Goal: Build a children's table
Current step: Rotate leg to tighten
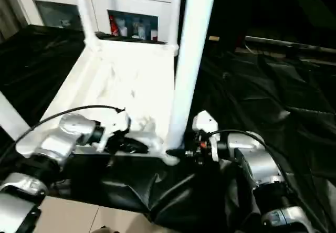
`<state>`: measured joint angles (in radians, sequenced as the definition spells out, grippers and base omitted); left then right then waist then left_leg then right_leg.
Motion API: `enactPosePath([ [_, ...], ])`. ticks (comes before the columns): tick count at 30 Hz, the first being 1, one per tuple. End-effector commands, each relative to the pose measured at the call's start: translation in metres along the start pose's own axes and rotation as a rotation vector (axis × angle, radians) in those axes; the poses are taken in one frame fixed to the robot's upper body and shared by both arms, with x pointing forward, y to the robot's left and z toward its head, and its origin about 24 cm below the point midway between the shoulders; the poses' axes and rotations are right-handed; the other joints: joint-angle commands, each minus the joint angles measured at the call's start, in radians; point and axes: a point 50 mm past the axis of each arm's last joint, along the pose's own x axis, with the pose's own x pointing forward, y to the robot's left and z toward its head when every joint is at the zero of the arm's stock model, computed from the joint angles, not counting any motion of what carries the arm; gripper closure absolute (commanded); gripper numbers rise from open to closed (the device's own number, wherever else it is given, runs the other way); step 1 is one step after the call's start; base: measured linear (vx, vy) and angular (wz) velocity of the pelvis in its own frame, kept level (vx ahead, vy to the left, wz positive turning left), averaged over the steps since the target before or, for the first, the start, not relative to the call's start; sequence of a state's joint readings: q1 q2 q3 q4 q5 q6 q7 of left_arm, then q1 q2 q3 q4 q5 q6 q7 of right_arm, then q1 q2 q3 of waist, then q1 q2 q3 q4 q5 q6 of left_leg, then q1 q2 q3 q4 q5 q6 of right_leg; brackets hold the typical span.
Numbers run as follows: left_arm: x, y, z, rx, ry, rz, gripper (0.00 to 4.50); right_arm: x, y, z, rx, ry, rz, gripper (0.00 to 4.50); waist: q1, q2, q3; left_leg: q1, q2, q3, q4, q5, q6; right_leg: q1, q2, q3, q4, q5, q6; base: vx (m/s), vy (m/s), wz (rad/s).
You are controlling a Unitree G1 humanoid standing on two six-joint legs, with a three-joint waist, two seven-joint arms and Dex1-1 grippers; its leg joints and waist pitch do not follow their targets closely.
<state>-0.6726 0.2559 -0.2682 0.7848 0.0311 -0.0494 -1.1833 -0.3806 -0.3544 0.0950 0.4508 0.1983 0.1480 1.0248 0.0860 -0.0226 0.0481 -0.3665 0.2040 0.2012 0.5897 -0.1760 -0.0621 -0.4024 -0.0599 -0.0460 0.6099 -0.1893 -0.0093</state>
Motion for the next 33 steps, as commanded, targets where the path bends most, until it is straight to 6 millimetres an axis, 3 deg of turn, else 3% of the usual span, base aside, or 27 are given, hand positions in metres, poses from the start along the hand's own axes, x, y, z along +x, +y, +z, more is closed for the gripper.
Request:
enactPosePath([
  [1, 0.010, 0.011, 0.018, -0.006, -0.073, 0.146, 4.50, 0.014, 0.004, -0.015, 0.046, 0.048, -0.082, 1.97, -0.006, -0.006, -0.050, 0.018, 0.029, -0.023, -0.073, -0.286, 0.000, 0.034, -0.081, 0.041, -0.100, -0.407, -0.155, 0.000, 0.000, 0.00],
  [3, 0.026, 0.011, 0.025, -0.021, -0.089, 0.181, 4.50, 0.024, 0.004, -0.021, 0.109, 0.047, -0.203, 1.97, -0.014, -0.003, -0.050, 0.016, 0.028, -0.025, -0.075, -0.288, -0.004, 0.034, -0.079, 0.040, -0.102, -0.416, -0.142, 0.000, 0.000, 0.00],
  [5, 0.040, 0.009, 0.032, -0.032, -0.098, 0.198, 4.50, 0.035, 0.004, -0.023, 0.160, 0.047, -0.296, 1.97, -0.023, -0.004, -0.052, 0.017, 0.027, -0.026, -0.074, -0.292, -0.004, 0.034, -0.079, 0.041, -0.103, -0.402, -0.147, 0.000, 0.000, 0.00],
  [6, 0.045, 0.008, 0.034, -0.033, -0.100, 0.199, 4.50, 0.039, 0.004, -0.023, 0.171, 0.046, -0.326, 1.97, -0.025, 0.003, -0.052, 0.018, 0.025, -0.025, -0.073, -0.293, -0.003, 0.031, -0.078, 0.041, -0.103, -0.397, -0.149, 0.000, 0.000, 0.00],
  [7, 0.053, 0.006, 0.039, -0.028, -0.102, 0.195, 4.50, 0.047, 0.005, -0.019, 0.173, 0.038, -0.358, 1.97, -0.030, 0.001, -0.052, 0.016, 0.025, -0.026, -0.073, -0.300, -0.002, 0.033, -0.077, 0.040, -0.103, -0.393, -0.153, 0.000, 0.000, 0.00],
  [8, 0.055, 0.006, 0.040, -0.026, -0.101, 0.195, 4.50, 0.049, 0.005, -0.019, 0.171, 0.036, -0.362, 1.97, -0.031, 0.005, -0.054, 0.015, 0.023, -0.026, -0.073, -0.292, -0.004, 0.036, -0.077, 0.040, -0.102, -0.385, -0.152, 0.000, 0.000, 0.00],
  [9, 0.058, 0.006, 0.041, -0.023, -0.101, 0.194, 4.50, 0.052, 0.006, -0.017, 0.166, 0.032, -0.365, 1.63, -0.032, 0.002, -0.056, 0.015, 0.024, -0.026, -0.073, -0.286, 0.001, 0.037, -0.077, 0.041, -0.101, -0.365, -0.154, 0.000, 0.000, 0.00],
  [11, 0.061, 0.005, 0.043, -0.013, -0.095, 0.180, 4.50, 0.059, 0.011, -0.010, 0.127, 0.002, -0.315, 1.28, -0.031, 0.009, -0.056, 0.013, 0.024, -0.026, -0.072, -0.280, 0.011, 0.039, -0.077, 0.042, -0.099, -0.330, -0.164, 0.000, 0.000, 0.00],
  [14, 0.061, 0.004, 0.044, -0.008, -0.092, 0.168, 4.50, 0.063, 0.014, -0.004, 0.112, -0.026, -0.266, 1.18, -0.031, 0.007, -0.058, 0.013, 0.025, -0.024, -0.071, -0.269, 0.022, 0.041, -0.076, 0.042, -0.094, -0.281, -0.181, 0.000, 0.000, 0.00],
  [16, 0.053, 0.005, 0.039, -0.005, -0.082, 0.133, 4.50, 0.056, 0.016, 0.002, 0.058, -0.045, -0.172, 0.84, -0.029, 0.000, -0.057, 0.012, 0.025, -0.023, -0.070, -0.270, 0.034, 0.045, -0.077, 0.041, -0.095, -0.283, -0.186, 0.000, 0.000, 0.00],
  [18, 0.049, 0.005, 0.036, -0.005, -0.076, 0.117, 4.50, 0.052, 0.017, 0.003, 0.031, -0.043, -0.130, 0.81, -0.027, 0.003, -0.056, 0.011, 0.026, -0.022, -0.070, -0.266, 0.040, 0.044, -0.078, 0.042, -0.096, -0.287, -0.184, 0.000, 0.000, 0.00],
  [19, 0.041, 0.003, 0.031, -0.002, -0.070, 0.067, 4.50, 0.043, 0.017, 0.004, 0.000, -0.044, -0.062, 0.81, -0.024, -0.002, -0.056, 0.011, 0.028, -0.024, -0.071, -0.265, 0.046, 0.046, -0.080, 0.041, -0.095, -0.288, -0.185, 0.000, 0.000, 0.00],
  [25, 0.011, -0.003, 0.016, 0.027, -0.028, -0.098, 4.50, 0.010, 0.012, 0.010, -0.069, -0.015, 0.123, 0.81, -0.018, 0.002, -0.055, 0.010, 0.037, -0.022, -0.073, -0.252, 0.058, 0.045, -0.078, 0.041, -0.086, -0.255, -0.209, 0.000, 0.000, 0.00],
  [28, 0.005, -0.006, 0.013, 0.032, -0.019, -0.135, 4.50, 0.005, 0.011, 0.012, -0.077, -0.008, 0.150, 0.81, -0.014, 0.002, -0.058, 0.010, 0.039, -0.017, -0.070, -0.225, 0.060, 0.045, -0.077, 0.041, -0.076, -0.176, -0.236, 0.000, 0.000, 0.00],
  [33, -0.011, -0.012, 0.007, 0.035, 0.013, -0.225, 4.50, -0.004, 0.011, 0.014, -0.093, 0.016, 0.217, 0.81, 0.001, 0.003, -0.057, 0.015, 0.042, -0.014, -0.069, -0.223, 0.054, 0.041, -0.079, 0.042, -0.075, -0.176, -0.241, 0.000, 0.000, 0.00],
])
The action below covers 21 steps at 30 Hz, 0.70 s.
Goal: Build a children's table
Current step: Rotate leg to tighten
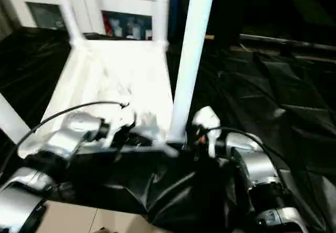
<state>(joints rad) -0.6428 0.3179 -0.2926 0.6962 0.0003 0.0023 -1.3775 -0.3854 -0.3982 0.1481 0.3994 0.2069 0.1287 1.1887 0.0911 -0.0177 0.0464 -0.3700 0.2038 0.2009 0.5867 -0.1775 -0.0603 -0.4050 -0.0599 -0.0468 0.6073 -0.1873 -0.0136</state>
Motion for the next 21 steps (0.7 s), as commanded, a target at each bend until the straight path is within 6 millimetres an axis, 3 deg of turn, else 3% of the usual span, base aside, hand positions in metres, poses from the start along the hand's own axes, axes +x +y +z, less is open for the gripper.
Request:
enactPosePath([
  [1, 0.002, -0.002, 0.008, 0.037, -0.006, -0.049, 4.50, -0.002, 0.001, 0.005, -0.014, -0.004, 0.032, 1.07, 0.000, -0.001, -0.054, 0.020, 0.042, -0.014, -0.067, -0.230, 0.045, 0.042, -0.078, 0.043, -0.073, -0.197, -0.232, 0.000, 0.000, 0.00],
  [5, -0.004, -0.004, 0.007, 0.036, 0.000, -0.049, 4.50, -0.001, 0.004, 0.005, -0.012, -0.002, 0.083, 1.29, 0.000, -0.010, -0.053, 0.018, 0.040, -0.016, -0.071, -0.252, 0.030, 0.043, -0.081, 0.043, -0.078, -0.255, -0.211, 0.000, 0.000, 0.00],
  [6, -0.004, -0.004, 0.007, 0.035, 0.000, -0.047, 4.50, 0.000, 0.004, 0.005, -0.012, -0.002, 0.088, 1.44, -0.001, -0.007, -0.052, 0.018, 0.041, -0.018, -0.072, -0.252, 0.027, 0.042, -0.081, 0.043, -0.078, -0.263, -0.206, 0.000, 0.000, 0.00],
  [7, -0.004, -0.004, 0.007, 0.035, 0.001, -0.045, 4.50, 0.001, 0.005, 0.005, -0.009, -0.005, 0.099, 1.53, -0.003, -0.011, -0.053, 0.017, 0.040, -0.017, -0.071, -0.243, 0.027, 0.043, -0.080, 0.044, -0.077, -0.253, -0.205, 0.000, 0.000, 0.00],
  [14, -0.002, -0.001, 0.009, 0.020, -0.012, 0.008, 4.50, 0.004, 0.008, 0.002, 0.025, -0.021, 0.101, 1.96, -0.001, -0.010, -0.054, 0.017, 0.038, -0.015, -0.067, -0.205, 0.038, 0.044, -0.078, 0.043, -0.071, -0.187, -0.222, 0.000, 0.000, 0.00],
  [17, 0.004, 0.009, 0.012, 0.016, -0.023, 0.124, 4.50, 0.007, 0.005, -0.006, 0.058, -0.021, -0.004, 2.16, -0.003, -0.011, -0.050, 0.017, 0.036, -0.016, -0.068, -0.231, 0.029, 0.042, -0.080, 0.044, -0.079, -0.245, -0.209, 0.000, 0.000, 0.00],
  [19, 0.010, 0.015, 0.015, 0.008, -0.035, 0.197, 4.50, 0.011, 0.001, -0.013, 0.084, -0.021, -0.098, 2.17, -0.008, -0.010, -0.047, 0.021, 0.033, -0.020, -0.070, -0.276, 0.010, 0.037, -0.083, 0.044, -0.090, -0.348, -0.180, 0.000, 0.000, 0.00],
  [21, 0.017, 0.020, 0.019, -0.001, -0.043, 0.254, 4.50, 0.015, -0.004, -0.019, 0.112, -0.014, -0.209, 2.24, -0.011, -0.011, -0.047, 0.022, 0.033, -0.023, -0.073, -0.291, -0.003, 0.036, -0.081, 0.043, -0.094, -0.379, -0.163, 0.000, 0.000, 0.00],
])
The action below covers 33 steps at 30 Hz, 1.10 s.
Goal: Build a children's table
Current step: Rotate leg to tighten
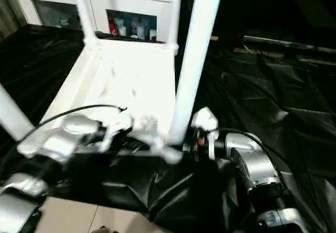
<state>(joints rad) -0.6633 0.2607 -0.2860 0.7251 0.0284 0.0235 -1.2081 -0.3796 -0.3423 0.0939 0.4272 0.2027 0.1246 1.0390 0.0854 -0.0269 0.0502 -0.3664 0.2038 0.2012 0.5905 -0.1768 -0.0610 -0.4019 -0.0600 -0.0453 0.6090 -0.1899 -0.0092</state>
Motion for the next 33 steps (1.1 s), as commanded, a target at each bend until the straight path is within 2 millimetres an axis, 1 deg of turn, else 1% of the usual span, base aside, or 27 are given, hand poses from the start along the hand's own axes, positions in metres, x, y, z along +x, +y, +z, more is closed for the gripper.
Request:
enactPosePath([
  [1, 0.010, 0.012, 0.016, 0.009, -0.038, 0.138, 4.50, 0.013, 0.002, -0.020, 0.085, 0.051, -0.106, 2.37, -0.008, -0.004, -0.050, 0.021, 0.032, -0.025, -0.077, -0.310, -0.008, 0.032, -0.083, 0.041, -0.100, -0.404, -0.161, 0.000, 0.000, 0.00],
  [2, 0.015, 0.013, 0.018, 0.008, -0.040, 0.164, 4.50, 0.016, 0.002, -0.023, 0.105, 0.053, -0.151, 2.39, -0.013, -0.002, -0.050, 0.017, 0.030, -0.028, -0.078, -0.313, -0.012, 0.036, -0.083, 0.040, -0.100, -0.424, -0.151, 0.000, 0.000, 0.00],
  [3, 0.016, 0.013, 0.019, 0.006, -0.040, 0.171, 4.50, 0.017, 0.002, -0.023, 0.107, 0.053, -0.165, 2.39, -0.016, -0.004, -0.049, 0.016, 0.029, -0.027, -0.078, -0.315, -0.011, 0.035, -0.082, 0.040, -0.104, -0.433, -0.143, 0.000, 0.000, 0.00],
  [4, 0.027, 0.015, 0.023, -0.006, -0.036, 0.220, 4.50, 0.024, 0.001, -0.028, 0.140, 0.055, -0.284, 2.42, -0.021, 0.001, -0.049, 0.023, 0.029, -0.026, -0.077, -0.329, -0.014, 0.026, -0.081, 0.041, -0.108, -0.450, -0.139, 0.000, 0.000, 0.00],
  [5, 0.037, 0.016, 0.028, -0.008, -0.036, 0.258, 4.50, 0.032, 0.000, -0.031, 0.175, 0.053, -0.381, 2.42, -0.027, 0.000, -0.048, 0.024, 0.026, -0.027, -0.076, -0.340, -0.019, 0.025, -0.079, 0.039, -0.111, -0.471, -0.134, 0.000, 0.000, 0.00],
  [6, 0.042, 0.015, 0.030, -0.010, -0.040, 0.266, 4.50, 0.036, 0.001, -0.031, 0.185, 0.053, -0.410, 2.42, -0.029, 0.002, -0.048, 0.022, 0.024, -0.030, -0.077, -0.342, -0.021, 0.027, -0.080, 0.037, -0.111, -0.484, -0.129, 0.000, 0.000, 0.00],
  [7, 0.047, 0.014, 0.033, -0.009, -0.047, 0.273, 4.50, 0.043, 0.004, -0.029, 0.190, 0.048, -0.413, 2.42, -0.032, 0.003, -0.049, 0.022, 0.025, -0.032, -0.078, -0.345, -0.019, 0.027, -0.081, 0.037, -0.115, -0.498, -0.120, 0.000, 0.000, 0.00],
  [8, 0.047, 0.014, 0.033, -0.009, -0.047, 0.273, 4.50, 0.043, 0.004, -0.029, 0.190, 0.048, -0.413, 2.42, -0.033, 0.002, -0.049, 0.022, 0.025, -0.031, -0.077, -0.348, -0.016, 0.026, -0.079, 0.037, -0.116, -0.499, -0.116, 0.000, 0.000, 0.00],
  [9, 0.051, 0.013, 0.036, 0.002, -0.048, 0.269, 4.50, 0.049, 0.009, -0.026, 0.180, 0.036, -0.383, 2.42, -0.032, 0.007, -0.050, 0.023, 0.026, -0.033, -0.078, -0.353, -0.012, 0.027, -0.079, 0.037, -0.115, -0.486, -0.118, 0.000, 0.000, 0.00],
  [10, 0.052, 0.013, 0.036, 0.010, -0.046, 0.265, 4.50, 0.051, 0.011, -0.024, 0.165, 0.028, -0.368, 2.42, -0.034, 0.005, -0.050, 0.020, 0.026, -0.032, -0.079, -0.355, -0.006, 0.028, -0.079, 0.038, -0.116, -0.464, -0.123, 0.000, 0.000, 0.00],
  [11, 0.053, 0.013, 0.037, 0.020, -0.044, 0.258, 4.50, 0.053, 0.013, -0.020, 0.141, 0.010, -0.340, 2.42, -0.033, 0.009, -0.050, 0.021, 0.026, -0.031, -0.079, -0.359, -0.001, 0.027, -0.078, 0.038, -0.115, -0.451, -0.128, 0.000, 0.000, 0.00],
  [12, 0.053, 0.013, 0.037, 0.020, -0.044, 0.258, 4.50, 0.053, 0.013, -0.020, 0.141, 0.010, -0.340, 1.90, -0.034, 0.007, -0.051, 0.020, 0.027, -0.031, -0.079, -0.360, 0.000, 0.028, -0.078, 0.039, -0.115, -0.442, -0.131, 0.000, 0.000, 0.00],
  [15, 0.050, 0.014, 0.035, 0.040, -0.027, 0.252, 4.50, 0.054, 0.013, -0.014, 0.132, -0.027, -0.298, 1.72, -0.034, 0.007, -0.051, 0.019, 0.028, -0.031, -0.080, -0.361, 0.004, 0.030, -0.078, 0.039, -0.110, -0.413, -0.146, 0.000, 0.000, 0.00],
  [16, 0.045, 0.015, 0.032, 0.049, -0.016, 0.246, 4.50, 0.052, 0.012, -0.010, 0.094, -0.035, -0.278, 1.57, -0.034, 0.004, -0.051, 0.017, 0.028, -0.030, -0.081, -0.358, 0.006, 0.031, -0.078, 0.039, -0.110, -0.407, -0.148, 0.000, 0.000, 0.00],
  [17, 0.044, 0.016, 0.031, 0.052, -0.013, 0.243, 4.50, 0.051, 0.013, -0.009, 0.071, -0.032, -0.264, 1.57, -0.033, 0.005, -0.052, 0.018, 0.028, -0.030, -0.080, -0.356, 0.007, 0.031, -0.079, 0.039, -0.110, -0.406, -0.148, 0.000, 0.000, 0.00],
  [18, 0.040, 0.016, 0.028, 0.059, -0.009, 0.227, 4.50, 0.048, 0.013, -0.008, 0.033, -0.022, -0.229, 1.33, -0.033, 0.006, -0.052, 0.017, 0.029, -0.031, -0.081, -0.352, 0.008, 0.033, -0.079, 0.040, -0.107, -0.393, -0.153, 0.000, 0.000, 0.00],
  [19, 0.039, 0.015, 0.028, 0.061, -0.007, 0.219, 4.50, 0.047, 0.014, -0.007, 0.024, -0.020, -0.217, 1.29, -0.032, 0.005, -0.053, 0.017, 0.029, -0.029, -0.079, -0.346, 0.013, 0.034, -0.079, 0.041, -0.107, -0.376, -0.157, 0.000, 0.000, 0.00],
  [20, 0.032, 0.014, 0.023, 0.073, 0.003, 0.173, 4.50, 0.039, 0.014, -0.007, 0.009, -0.002, -0.144, 1.29, -0.030, 0.004, -0.053, 0.017, 0.030, -0.029, -0.079, -0.339, 0.019, 0.035, -0.079, 0.042, -0.104, -0.355, -0.163, 0.000, 0.000, 0.00],
  [21, 0.032, 0.014, 0.023, 0.073, 0.003, 0.173, 4.50, 0.039, 0.014, -0.007, 0.009, -0.002, -0.144, 1.29, -0.030, 0.004, -0.053, 0.017, 0.030, -0.029, -0.079, -0.339, 0.019, 0.035, -0.079, 0.042, -0.104, -0.355, -0.163, 0.000, 0.000, 0.00],
  [22, 0.025, 0.011, 0.020, 0.086, 0.001, 0.120, 4.50, 0.031, 0.014, -0.008, -0.007, 0.015, -0.082, 1.29, -0.031, 0.003, -0.055, 0.009, 0.031, -0.028, -0.079, -0.307, 0.029, 0.042, -0.079, 0.043, -0.096, -0.302, -0.177, 0.000, 0.000, 0.00],
  [23, 0.025, 0.011, 0.020, 0.087, 0.001, 0.119, 4.50, 0.031, 0.014, -0.008, -0.008, 0.015, -0.080, 1.29, -0.030, 0.002, -0.055, 0.010, 0.031, -0.027, -0.078, -0.297, 0.031, 0.042, -0.079, 0.043, -0.095, -0.287, -0.182, 0.000, 0.000, 0.00],
  [25, 0.016, 0.005, 0.016, 0.111, -0.011, 0.036, 4.50, 0.019, 0.014, -0.009, -0.038, 0.041, -0.013, 1.29, -0.027, 0.004, -0.058, 0.010, 0.034, -0.025, -0.075, -0.268, 0.044, 0.047, -0.081, 0.044, -0.087, -0.220, -0.211, 0.000, 0.000, 0.00],
  [27, 0.009, 0.001, 0.013, 0.130, -0.012, -0.029, 4.50, 0.009, 0.013, -0.009, -0.052, 0.055, 0.028, 1.29, -0.027, 0.006, -0.061, 0.011, 0.034, -0.022, -0.072, -0.249, 0.050, 0.045, -0.079, 0.045, -0.082, -0.171, -0.225, 0.000, 0.000, 0.00],
  [28, 0.005, -0.001, 0.011, 0.129, -0.011, -0.061, 4.50, 0.005, 0.012, -0.008, -0.053, 0.057, 0.041, 1.29, -0.023, 0.005, -0.063, 0.010, 0.035, -0.020, -0.070, -0.214, 0.062, 0.048, -0.077, 0.043, -0.074, -0.107, -0.245, 0.000, 0.000, 0.00],
  [29, 0.005, -0.001, 0.011, 0.129, -0.011, -0.061, 4.50, 0.005, 0.012, -0.008, -0.053, 0.057, 0.041, 1.29, -0.020, 0.007, -0.062, 0.010, 0.036, -0.019, -0.071, -0.204, 0.064, 0.049, -0.076, 0.042, -0.071, -0.083, -0.256, 0.000, 0.000, 0.00],
  [31, -0.003, -0.003, 0.006, 0.125, 0.007, -0.099, 4.50, -0.003, 0.009, -0.005, -0.066, 0.063, 0.067, 1.29, -0.016, 0.008, -0.060, 0.014, 0.039, -0.017, -0.071, -0.217, 0.058, 0.046, -0.076, 0.041, -0.071, -0.096, -0.264, 0.000, 0.000, 0.00],
  [33, -0.007, -0.002, 0.003, 0.126, 0.042, -0.081, 4.50, -0.007, 0.007, -0.003, -0.073, 0.064, 0.072, 1.29, -0.012, 0.010, -0.060, 0.014, 0.040, -0.018, -0.072, -0.228, 0.051, 0.047, -0.076, 0.040, -0.070, -0.115, -0.262, 0.000, 0.000, 0.00],
])
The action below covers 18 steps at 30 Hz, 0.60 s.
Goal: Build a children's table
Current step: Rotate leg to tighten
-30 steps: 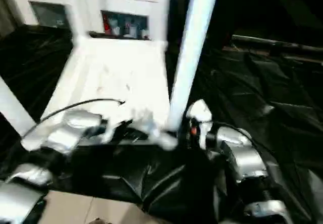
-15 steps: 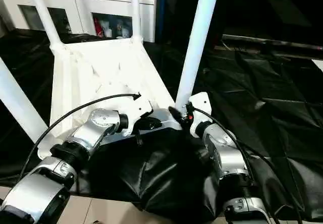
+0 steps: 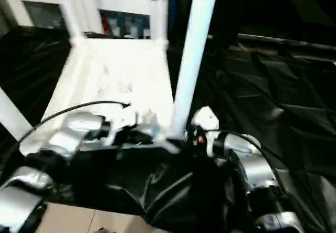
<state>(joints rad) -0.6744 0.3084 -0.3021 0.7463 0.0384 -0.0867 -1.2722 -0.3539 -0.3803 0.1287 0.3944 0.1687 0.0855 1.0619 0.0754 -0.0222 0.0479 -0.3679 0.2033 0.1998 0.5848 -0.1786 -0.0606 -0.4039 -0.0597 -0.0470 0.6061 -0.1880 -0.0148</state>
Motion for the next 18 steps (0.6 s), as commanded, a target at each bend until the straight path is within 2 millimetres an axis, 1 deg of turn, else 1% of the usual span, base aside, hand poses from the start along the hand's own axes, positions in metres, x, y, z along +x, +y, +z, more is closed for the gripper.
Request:
enactPosePath([
  [1, 0.003, -0.002, 0.002, 0.028, 0.041, -0.021, 4.50, -0.003, 0.001, 0.001, -0.005, 0.011, 0.040, 1.29, 0.002, 0.005, -0.055, 0.019, 0.041, -0.014, -0.067, -0.248, 0.040, 0.044, -0.076, 0.043, -0.072, -0.155, -0.247, 0.000, 0.000, 0.00],
  [2, 0.002, -0.001, 0.001, 0.025, 0.044, -0.016, 4.23, -0.003, 0.001, 0.001, -0.006, 0.010, 0.040, 1.28, 0.003, 0.005, -0.054, 0.020, 0.041, -0.015, -0.068, -0.256, 0.036, 0.045, -0.077, 0.043, -0.073, -0.173, -0.242, 0.000, 0.000, 0.00],
  [3, 0.001, -0.001, 0.001, 0.020, 0.048, -0.009, 4.06, -0.004, 0.000, 0.002, -0.007, 0.008, 0.040, 1.28, 0.006, 0.003, -0.053, 0.020, 0.040, -0.016, -0.069, -0.265, 0.028, 0.044, -0.078, 0.044, -0.077, -0.206, -0.231, 0.000, 0.000, 0.00],
  [4, 0.000, 0.002, -0.001, 0.003, 0.053, 0.017, 3.95, -0.003, -0.001, 0.003, -0.008, 0.004, 0.040, 1.28, 0.008, 0.002, -0.054, 0.020, 0.039, -0.016, -0.069, -0.264, 0.024, 0.044, -0.080, 0.045, -0.078, -0.223, -0.220, 0.000, 0.000, 0.00],
  [6, -0.001, 0.004, -0.003, -0.010, 0.059, 0.033, 3.92, -0.002, -0.001, 0.004, -0.008, 0.000, 0.043, 1.28, 0.008, 0.001, -0.054, 0.021, 0.037, -0.017, -0.069, -0.264, 0.020, 0.044, -0.081, 0.046, -0.080, -0.241, -0.209, 0.000, 0.000, 0.00],
  [9, -0.003, 0.005, -0.008, 0.002, 0.097, 0.038, 3.60, 0.000, 0.001, 0.005, -0.011, -0.001, 0.061, 1.28, 0.009, 0.000, -0.055, 0.018, 0.036, -0.018, -0.069, -0.248, 0.024, 0.044, -0.079, 0.045, -0.080, -0.230, -0.201, 0.000, 0.000, 0.00],
  [10, -0.004, 0.005, -0.010, 0.011, 0.114, 0.044, 3.60, 0.000, 0.002, 0.005, -0.012, -0.003, 0.067, 1.28, 0.009, 0.002, -0.056, 0.018, 0.037, -0.019, -0.068, -0.247, 0.024, 0.045, -0.079, 0.045, -0.079, -0.224, -0.202, 0.000, 0.000, 0.00],
  [11, -0.005, 0.005, -0.010, 0.016, 0.123, 0.047, 3.60, 0.000, 0.002, 0.005, -0.012, -0.003, 0.072, 1.28, 0.008, 0.001, -0.056, 0.018, 0.037, -0.019, -0.068, -0.249, 0.024, 0.045, -0.079, 0.045, -0.079, -0.222, -0.201, 0.000, 0.000, 0.00],
  [12, -0.005, 0.005, -0.011, 0.017, 0.125, 0.048, 3.44, 0.000, 0.002, 0.005, -0.012, -0.003, 0.073, 1.28, 0.009, 0.000, -0.056, 0.018, 0.037, -0.019, -0.068, -0.247, 0.025, 0.045, -0.079, 0.044, -0.078, -0.221, -0.201, 0.000, 0.000, 0.00],
  [16, -0.007, 0.005, -0.011, 0.001, 0.125, 0.041, 3.44, -0.001, 0.002, 0.006, -0.010, -0.007, 0.080, 1.28, 0.009, 0.001, -0.056, 0.017, 0.036, -0.018, -0.067, -0.243, 0.025, 0.045, -0.078, 0.044, -0.078, -0.214, -0.207, 0.000, 0.000, 0.00],
  [17, -0.007, 0.005, -0.012, -0.015, 0.129, 0.032, 3.44, -0.001, 0.002, 0.006, -0.011, -0.007, 0.080, 1.28, 0.009, 0.004, -0.055, 0.018, 0.036, -0.018, -0.068, -0.248, 0.023, 0.045, -0.079, 0.044, -0.078, -0.221, -0.208, 0.000, 0.000, 0.00],
  [18, -0.007, 0.005, -0.013, -0.025, 0.131, 0.026, 3.59, -0.001, 0.001, 0.006, -0.011, -0.006, 0.079, 1.28, 0.009, 0.003, -0.056, 0.018, 0.036, -0.017, -0.067, -0.247, 0.023, 0.045, -0.078, 0.044, -0.078, -0.219, -0.208, 0.000, 0.000, 0.00],
])
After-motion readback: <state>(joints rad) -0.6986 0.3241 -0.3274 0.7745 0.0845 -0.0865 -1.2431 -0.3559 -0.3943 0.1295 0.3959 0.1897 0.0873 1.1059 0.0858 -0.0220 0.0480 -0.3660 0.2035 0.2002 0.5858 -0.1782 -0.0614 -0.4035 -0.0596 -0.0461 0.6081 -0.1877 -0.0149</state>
